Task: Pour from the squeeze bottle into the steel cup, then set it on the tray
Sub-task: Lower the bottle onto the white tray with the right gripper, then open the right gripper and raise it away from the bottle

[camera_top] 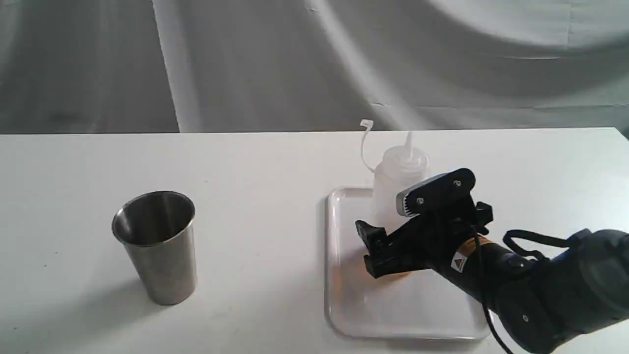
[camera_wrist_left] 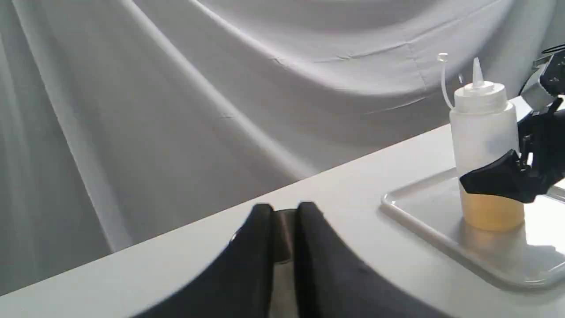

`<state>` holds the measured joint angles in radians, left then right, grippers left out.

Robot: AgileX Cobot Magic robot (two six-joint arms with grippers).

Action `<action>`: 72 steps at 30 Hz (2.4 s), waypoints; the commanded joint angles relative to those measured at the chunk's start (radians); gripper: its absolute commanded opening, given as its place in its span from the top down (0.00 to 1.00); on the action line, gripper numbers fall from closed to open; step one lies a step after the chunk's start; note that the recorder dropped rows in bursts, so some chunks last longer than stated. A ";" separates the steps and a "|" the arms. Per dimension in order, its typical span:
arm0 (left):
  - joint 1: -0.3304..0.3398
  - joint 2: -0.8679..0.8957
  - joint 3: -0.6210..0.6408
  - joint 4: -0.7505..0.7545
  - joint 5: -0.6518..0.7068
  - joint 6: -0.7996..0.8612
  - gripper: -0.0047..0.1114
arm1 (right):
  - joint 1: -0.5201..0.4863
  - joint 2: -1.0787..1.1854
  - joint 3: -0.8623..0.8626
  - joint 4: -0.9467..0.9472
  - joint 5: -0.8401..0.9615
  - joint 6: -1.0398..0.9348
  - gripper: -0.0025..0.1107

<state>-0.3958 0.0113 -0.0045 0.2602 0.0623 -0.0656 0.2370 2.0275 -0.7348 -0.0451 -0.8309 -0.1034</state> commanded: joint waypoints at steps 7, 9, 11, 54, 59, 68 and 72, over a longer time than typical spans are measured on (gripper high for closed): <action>0.002 0.003 0.004 -0.002 -0.003 -0.001 0.89 | -0.008 -0.023 -0.001 0.007 -0.025 0.002 0.15; 0.002 0.003 0.004 -0.002 -0.003 -0.001 0.89 | -0.008 -0.044 -0.001 0.007 -0.025 0.002 0.15; 0.002 0.003 0.004 -0.002 -0.003 -0.001 0.89 | -0.008 -0.075 -0.001 0.007 -0.025 0.002 0.15; 0.002 0.003 0.004 -0.002 -0.003 -0.001 0.89 | -0.006 -1.123 -0.001 -0.168 0.603 -0.005 0.56; 0.002 0.003 0.004 -0.002 -0.003 -0.001 0.89 | -0.006 -1.294 -0.001 -0.176 0.831 -0.003 0.70; 0.002 0.003 0.004 -0.002 -0.003 -0.001 0.89 | -0.006 -1.534 -0.001 -0.150 1.280 -0.001 0.98; 0.002 0.003 0.004 -0.002 -0.003 -0.001 0.89 | -0.006 -1.594 -0.001 -0.119 1.323 0.001 0.98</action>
<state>-0.3958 0.0113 -0.0045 0.2602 0.0623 -0.0637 0.2370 0.4558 -0.7348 -0.1808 0.4641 -0.1052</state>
